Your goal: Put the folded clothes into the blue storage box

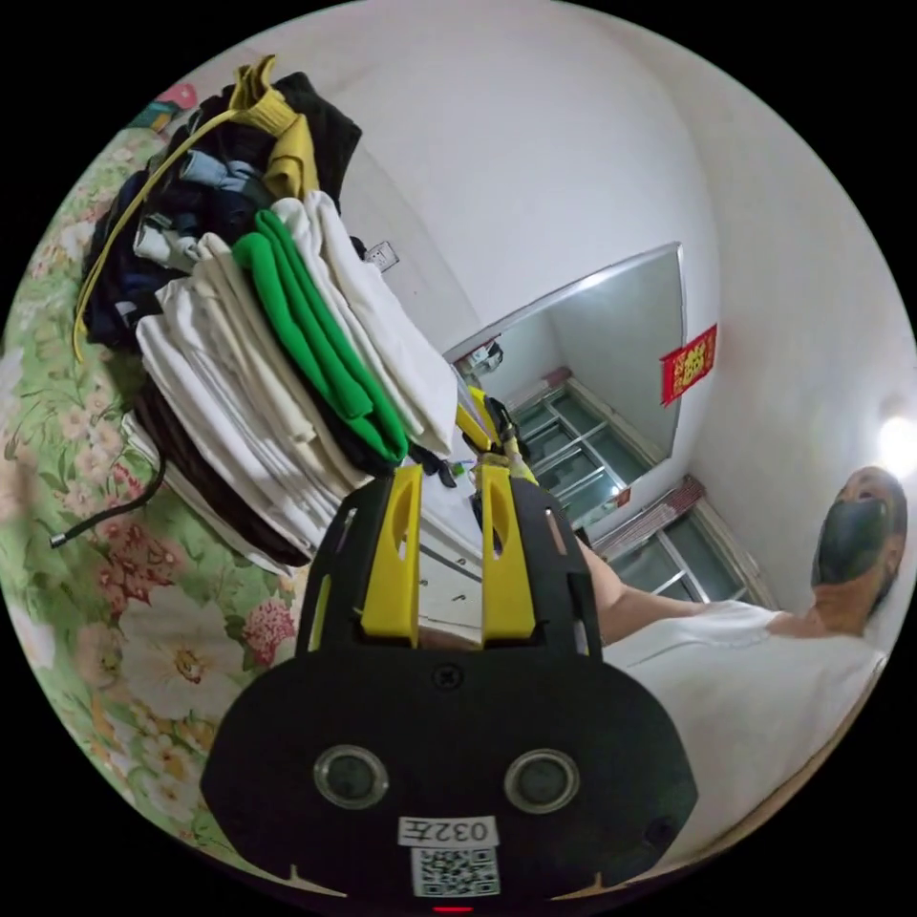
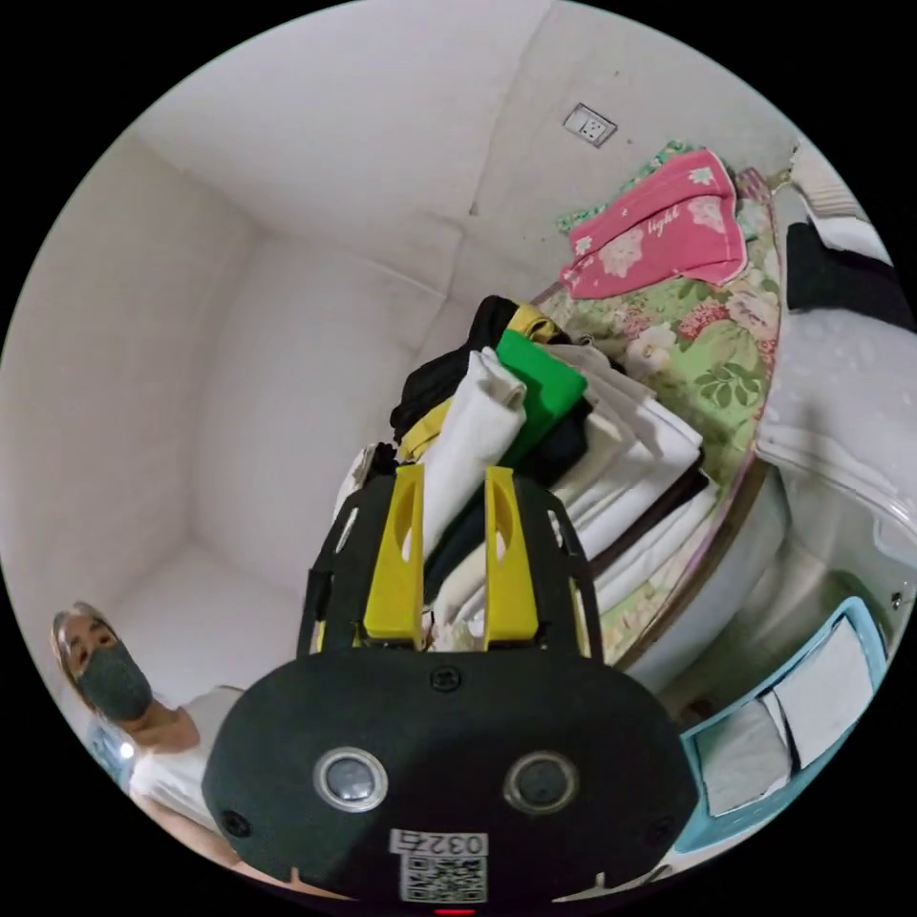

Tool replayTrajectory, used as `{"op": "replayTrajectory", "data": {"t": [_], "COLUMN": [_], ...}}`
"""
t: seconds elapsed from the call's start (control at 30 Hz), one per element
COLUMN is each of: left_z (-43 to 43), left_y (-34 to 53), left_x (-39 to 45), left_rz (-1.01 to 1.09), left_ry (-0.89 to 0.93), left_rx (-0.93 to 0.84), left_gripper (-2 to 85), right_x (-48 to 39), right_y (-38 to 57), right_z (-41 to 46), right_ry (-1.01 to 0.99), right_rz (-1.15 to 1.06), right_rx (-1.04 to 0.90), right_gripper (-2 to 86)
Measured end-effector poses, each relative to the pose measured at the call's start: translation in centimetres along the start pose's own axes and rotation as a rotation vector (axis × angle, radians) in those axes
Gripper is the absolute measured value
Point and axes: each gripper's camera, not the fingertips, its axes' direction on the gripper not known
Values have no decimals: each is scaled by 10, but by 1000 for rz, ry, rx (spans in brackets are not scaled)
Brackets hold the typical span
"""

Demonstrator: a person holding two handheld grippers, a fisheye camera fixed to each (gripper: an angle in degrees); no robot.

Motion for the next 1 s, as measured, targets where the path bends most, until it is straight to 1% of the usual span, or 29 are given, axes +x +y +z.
{"op": "replayTrajectory", "data": {"t": [0.13,0.2,0.23,0.4,0.5,0.53,0.63,0.73,0.9,1.0], "left_z": [-6,-8,-9,-7,-2,0,5,9,25,27], "left_y": [-8,-8,-9,-12,-18,-21,-28,-37,-59,-73], "left_x": [22,31,36,53,66,71,86,99,113,117], "left_rz": [-33,-34,-34,-43,-36,-34,-22,-14,-37,-76], "left_ry": [13,33,35,54,63,66,57,54,175,263], "left_rx": [22,29,29,16,-1,-5,-23,-26,14,115], "left_gripper": [57,57,57,57,57,57,59,66,97,122], "right_x": [-7,-7,-9,-24,-33,-39,-64,-96,-156,-188], "right_y": [-16,-16,-14,-9,-6,-5,-3,-4,-5,-3], "right_z": [31,40,46,69,81,84,89,95,111,114], "right_ry": [135,103,53,49,71,81,133,63,12,-36], "right_rz": [75,96,98,88,94,82,32,-19,-113,-166], "right_rx": [-63,-67,-62,-87,-121,-131,-150,-143,-166,-154], "right_gripper": [116,115,112,96,66,50,40,37,32,29]}}
